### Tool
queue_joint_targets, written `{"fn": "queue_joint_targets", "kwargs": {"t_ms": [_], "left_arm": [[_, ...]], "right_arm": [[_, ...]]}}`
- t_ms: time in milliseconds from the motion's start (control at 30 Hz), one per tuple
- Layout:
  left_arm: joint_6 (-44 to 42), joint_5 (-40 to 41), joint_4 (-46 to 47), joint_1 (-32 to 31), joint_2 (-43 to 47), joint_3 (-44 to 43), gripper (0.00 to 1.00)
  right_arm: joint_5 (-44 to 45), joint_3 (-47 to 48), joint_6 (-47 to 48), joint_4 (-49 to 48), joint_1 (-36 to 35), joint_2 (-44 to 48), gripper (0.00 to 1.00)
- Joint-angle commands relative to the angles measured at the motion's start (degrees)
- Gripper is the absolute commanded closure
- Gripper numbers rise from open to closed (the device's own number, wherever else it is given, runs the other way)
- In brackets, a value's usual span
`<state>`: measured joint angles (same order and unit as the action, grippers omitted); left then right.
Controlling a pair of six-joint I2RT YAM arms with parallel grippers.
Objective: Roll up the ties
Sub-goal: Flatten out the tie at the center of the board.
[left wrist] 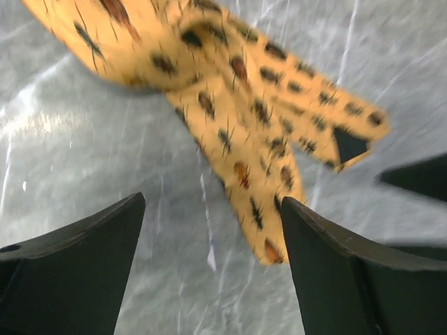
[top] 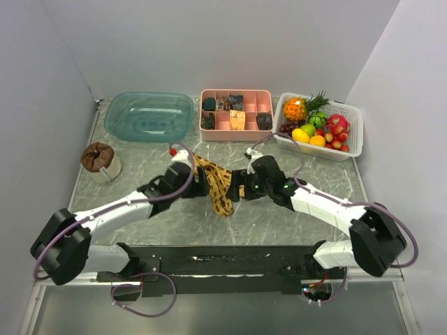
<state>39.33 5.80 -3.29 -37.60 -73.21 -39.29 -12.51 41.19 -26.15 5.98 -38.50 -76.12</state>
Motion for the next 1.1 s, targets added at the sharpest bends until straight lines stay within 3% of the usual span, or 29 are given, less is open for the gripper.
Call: {"fn": "queue_joint_targets", "kwargs": {"t_ms": [0, 300, 467, 833, 1067], "left_arm": [[-1.54, 19.66, 0.74, -10.8, 2.11, 1.32, 0.17], [3.28, 38.38, -9.69, -29.71, -11.06, -9.56, 0.2], [6.1, 40.34, -13.32, -37.62, -16.51, -15.72, 0.21], [21.48, 45.17, -29.66, -42.46, -27.33, -23.9, 0.34], [21.93, 47.02, -28.71, -42.29, -31.37, -24.7, 0.32]], "right_arm": [[8.55, 0.47, -2.94, 1.4, 2.46, 6.15, 0.06], [5.4, -3.13, -3.12, 1.58, 11.16, 10.11, 0.05], [3.29, -2.96, -2.41, 1.84, 12.13, 9.23, 0.06], [2.4, -4.89, -2.24, 0.7, 12.31, 9.67, 0.05], [1.79, -5.42, -2.06, 0.17, 12.31, 9.93, 0.05]]}}
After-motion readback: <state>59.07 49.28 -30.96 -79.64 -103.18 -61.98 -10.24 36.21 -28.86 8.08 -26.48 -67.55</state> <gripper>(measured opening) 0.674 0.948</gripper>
